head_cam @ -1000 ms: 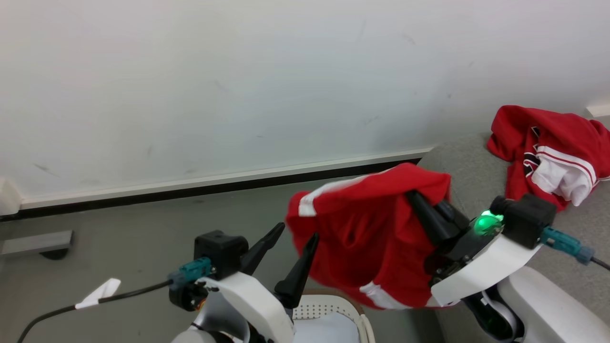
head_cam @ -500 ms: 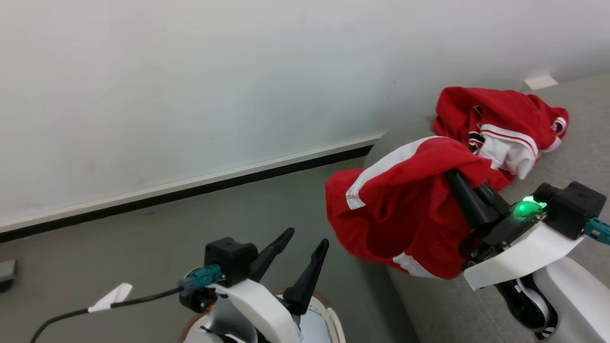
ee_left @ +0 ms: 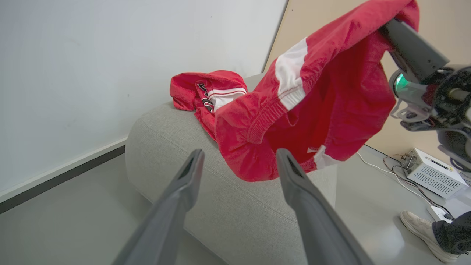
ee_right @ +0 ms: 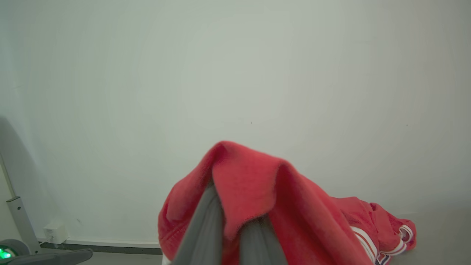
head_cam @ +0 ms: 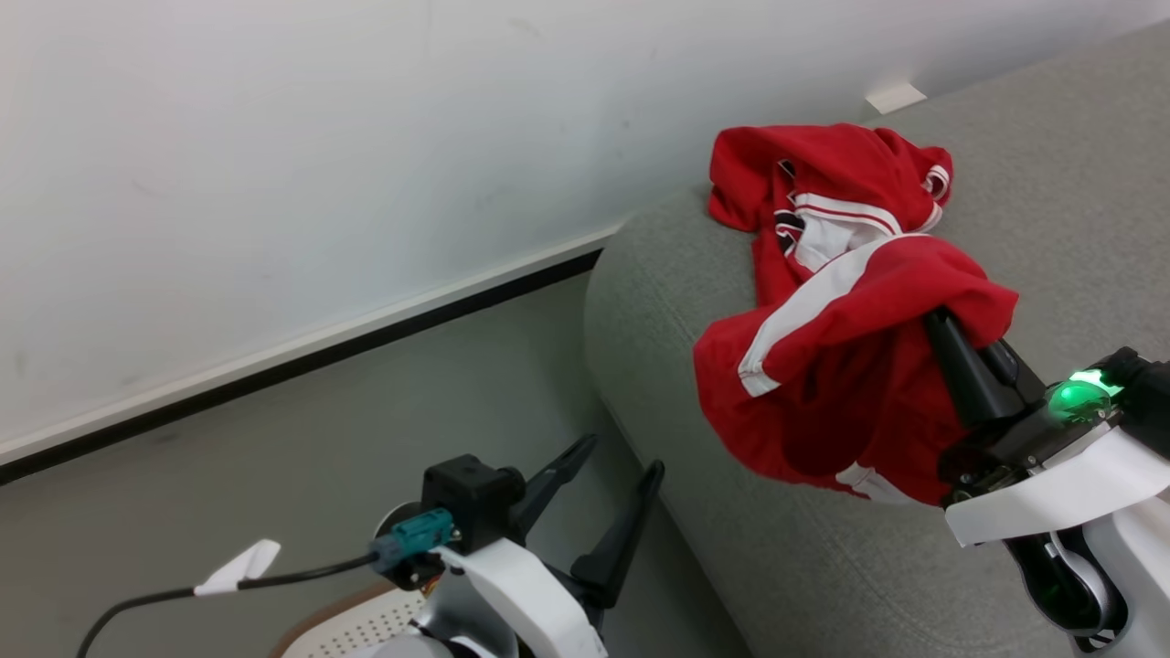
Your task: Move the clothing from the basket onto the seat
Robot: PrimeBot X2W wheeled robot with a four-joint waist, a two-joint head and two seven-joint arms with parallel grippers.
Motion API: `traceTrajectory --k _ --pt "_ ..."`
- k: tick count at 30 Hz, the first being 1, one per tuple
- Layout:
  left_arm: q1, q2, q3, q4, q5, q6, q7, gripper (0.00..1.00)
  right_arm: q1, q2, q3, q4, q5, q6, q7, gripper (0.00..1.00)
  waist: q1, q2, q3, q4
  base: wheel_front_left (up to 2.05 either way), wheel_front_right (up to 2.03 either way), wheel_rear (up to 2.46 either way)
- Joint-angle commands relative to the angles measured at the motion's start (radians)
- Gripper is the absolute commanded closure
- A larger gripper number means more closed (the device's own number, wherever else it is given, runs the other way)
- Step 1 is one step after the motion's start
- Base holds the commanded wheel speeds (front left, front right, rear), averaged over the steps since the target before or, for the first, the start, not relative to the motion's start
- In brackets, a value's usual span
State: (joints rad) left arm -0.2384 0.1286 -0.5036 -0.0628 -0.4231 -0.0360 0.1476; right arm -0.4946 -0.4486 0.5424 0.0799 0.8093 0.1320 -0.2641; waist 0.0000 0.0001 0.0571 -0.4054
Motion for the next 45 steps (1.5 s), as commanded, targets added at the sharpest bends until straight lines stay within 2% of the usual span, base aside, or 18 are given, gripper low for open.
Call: traceTrajectory --k 1,6,11,19,23,27,32,37,40,41,42,43,44,45 --pt "-0.013 -0.001 -0.006 -0.001 0.016 -0.004 -0.014 0.00 0.014 -0.011 -0.014 -0.010 -0.009 -0.003 0.000 1.00 0.0000 -0.0001 0.024 -0.031 0.00 0.00 0.00" --pt "-0.032 -0.002 -0.025 -0.002 0.023 -0.016 -0.019 0.00 0.026 -0.010 -0.054 -0.024 -0.020 -0.003 0.000 1.00 0.0000 -0.0001 0.056 -0.047 0.00 0.00 0.00" --pt "-0.080 0.009 -0.049 -0.008 0.042 -0.039 -0.021 0.00 0.019 0.016 -0.157 -0.014 -0.061 -0.003 0.000 1.00 0.0000 -0.0001 0.137 -0.031 0.00 0.00 0.00" --pt "-0.243 0.059 -0.084 -0.005 0.076 -0.080 -0.057 0.00 -0.182 0.111 -0.385 0.048 -0.187 -0.003 0.000 1.00 0.0000 -0.0001 0.360 0.042 0.00 0.00 0.00" --pt "-0.347 0.090 -0.119 0.022 0.084 -0.092 -0.105 0.00 -0.345 0.130 -0.508 0.155 -0.271 -0.003 0.000 1.00 0.0000 -0.0001 0.463 0.091 0.00 0.00 0.00" --pt "-0.439 0.104 -0.147 0.065 0.089 -0.095 -0.181 0.00 -0.527 0.109 -0.658 0.286 -0.376 -0.003 0.006 1.00 0.0000 -0.0001 0.546 0.139 0.00 0.00 0.00" --pt "-0.506 0.102 -0.177 0.139 0.094 -0.095 -0.266 0.00 -0.680 0.042 -0.841 0.458 -0.553 -0.003 0.030 1.00 0.0000 -0.0001 0.606 0.186 0.00 0.00 0.00" --pt "-0.541 0.087 -0.205 0.204 0.083 -0.095 -0.328 0.00 -0.688 -0.005 -1.058 0.619 -0.767 -0.003 0.031 1.00 0.0000 -0.0001 0.637 0.241 0.00 0.00 0.00" --pt "-0.543 0.080 -0.214 0.238 0.076 -0.096 -0.349 0.00 -0.646 0.021 -1.182 0.695 -0.881 -0.003 0.031 0.99 0.0000 -0.0001 0.645 0.262 0.00 0.00 0.00" --pt "-0.543 0.077 -0.218 0.248 0.076 -0.096 -0.353 0.00 -0.634 0.032 -1.221 0.711 -0.910 -0.003 0.025 0.87 0.0000 -0.0001 0.646 0.269 0.00 0.00 0.00" --pt "-0.544 0.073 -0.223 0.256 0.077 -0.096 -0.358 0.00 -0.621 0.041 -1.255 0.722 -0.936 -0.003 0.021 0.56 0.0000 -0.0001 0.646 0.275 0.00 0.00 0.00" --pt "-0.543 0.069 -0.227 0.266 0.074 -0.096 -0.364 0.00 -0.607 0.050 -1.289 0.730 -0.954 -0.003 0.014 0.18 0.0000 -0.0001 0.642 0.280 0.00 0.00 0.00" --pt "-0.539 0.066 -0.231 0.272 0.072 -0.096 -0.369 0.00 -0.594 0.059 -1.317 0.737 -0.975 -0.003 0.013 0.00 0.0000 -0.0001 0.637 0.283 0.00 0.00 0.00" --pt "-0.535 0.065 -0.234 0.278 0.072 -0.096 -0.373 0.00 -0.582 0.072 -1.333 0.742 -0.999 -0.003 0.007 0.00 0.0000 -0.0001 0.630 0.283 0.00 0.00 0.00"
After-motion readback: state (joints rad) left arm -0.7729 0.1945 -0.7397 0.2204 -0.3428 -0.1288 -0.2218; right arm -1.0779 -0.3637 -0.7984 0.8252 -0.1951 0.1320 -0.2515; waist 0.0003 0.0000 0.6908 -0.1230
